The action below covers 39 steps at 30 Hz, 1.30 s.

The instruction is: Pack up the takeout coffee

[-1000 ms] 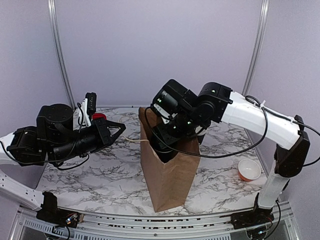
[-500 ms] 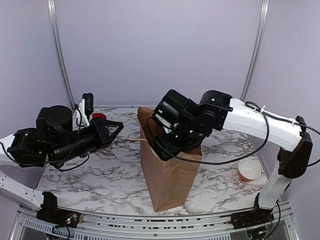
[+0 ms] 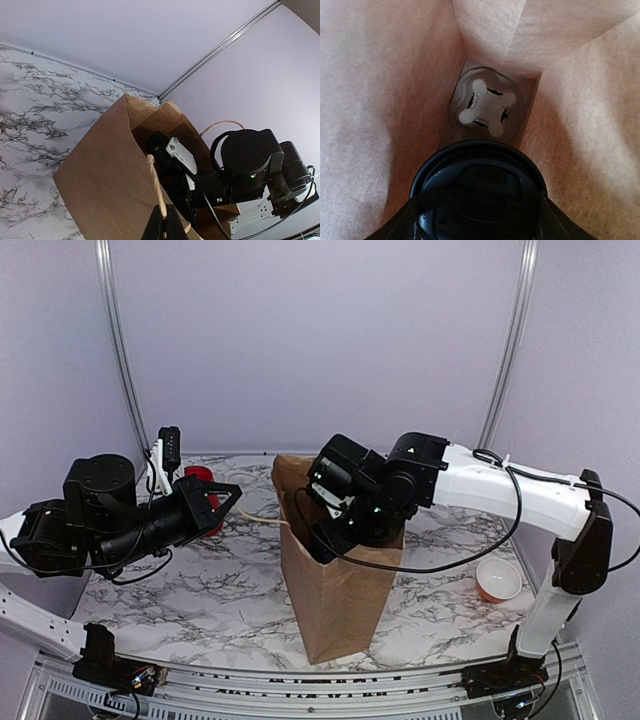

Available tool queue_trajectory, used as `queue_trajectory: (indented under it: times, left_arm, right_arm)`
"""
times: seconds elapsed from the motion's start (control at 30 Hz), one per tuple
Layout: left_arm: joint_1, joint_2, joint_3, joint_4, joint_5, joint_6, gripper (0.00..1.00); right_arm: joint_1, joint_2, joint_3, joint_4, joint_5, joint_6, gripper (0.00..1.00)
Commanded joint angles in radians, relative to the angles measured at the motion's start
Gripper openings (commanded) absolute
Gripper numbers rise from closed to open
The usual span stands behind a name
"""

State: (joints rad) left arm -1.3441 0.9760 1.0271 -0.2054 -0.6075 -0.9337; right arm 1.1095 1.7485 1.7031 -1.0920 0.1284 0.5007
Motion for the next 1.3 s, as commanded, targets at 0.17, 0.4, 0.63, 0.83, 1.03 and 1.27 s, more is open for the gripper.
queue_trajectory:
  times: [0.17,0.4,0.63,0.83,1.03,1.27]
  left_arm:
    - [-0.011,-0.018,-0.010,0.046,0.000,0.040,0.00]
    - [-0.012,-0.004,-0.006,0.059,0.020,0.057,0.00]
    - [-0.012,0.012,0.004,0.067,0.038,0.066,0.00]
    - [-0.012,0.012,0.000,0.073,0.034,0.071,0.00]
    - [-0.012,0.019,0.004,0.079,0.032,0.079,0.00]
    - [-0.012,0.022,0.007,0.078,0.032,0.085,0.00]
  right_arm:
    - [-0.019,0.050,-0.006,0.008,-0.041,-0.026,0.56]
    - [-0.027,0.075,0.020,-0.015,-0.046,-0.034,0.56]
    - [-0.046,0.073,0.016,-0.043,-0.086,-0.054,0.56]
    - [-0.045,0.066,-0.014,-0.068,-0.102,-0.055,0.56]
    - [-0.041,0.072,-0.070,-0.032,-0.118,-0.055,0.56]
    - [-0.033,0.081,-0.095,-0.024,-0.102,-0.056,0.56]
